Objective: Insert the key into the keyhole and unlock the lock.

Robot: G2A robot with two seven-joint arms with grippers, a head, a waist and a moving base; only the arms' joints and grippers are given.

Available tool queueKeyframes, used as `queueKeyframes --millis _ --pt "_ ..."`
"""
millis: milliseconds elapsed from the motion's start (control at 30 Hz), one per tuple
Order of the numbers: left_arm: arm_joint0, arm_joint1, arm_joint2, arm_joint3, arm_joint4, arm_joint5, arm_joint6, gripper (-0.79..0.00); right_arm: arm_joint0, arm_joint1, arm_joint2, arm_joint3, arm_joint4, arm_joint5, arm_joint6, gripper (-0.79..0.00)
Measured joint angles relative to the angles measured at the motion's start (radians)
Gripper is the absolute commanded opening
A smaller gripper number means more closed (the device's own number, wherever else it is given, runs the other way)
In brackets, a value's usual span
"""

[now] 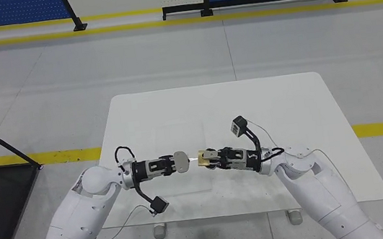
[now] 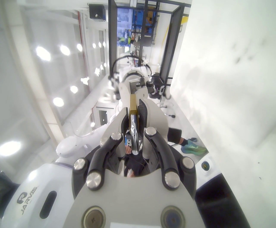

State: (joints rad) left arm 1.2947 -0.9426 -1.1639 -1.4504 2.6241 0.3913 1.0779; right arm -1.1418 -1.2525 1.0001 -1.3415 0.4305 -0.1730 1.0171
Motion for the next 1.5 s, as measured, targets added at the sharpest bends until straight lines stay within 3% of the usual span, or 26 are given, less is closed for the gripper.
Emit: queueKeyframes --millis 1033,1500 --pt "-0.005 0.003 0.011 -0.004 0.004 -0.002 0.005 -0.785 0.005 0.005 -0.005 0.001 0.002 -0.016 0.017 -0.785" --pt "-0.018 0.016 -0.015 0.019 -0.054 -0.037 0.134 -0.785 0.086 0.02 0.008 0.048 0.007 0.017 0.241 -0.785"
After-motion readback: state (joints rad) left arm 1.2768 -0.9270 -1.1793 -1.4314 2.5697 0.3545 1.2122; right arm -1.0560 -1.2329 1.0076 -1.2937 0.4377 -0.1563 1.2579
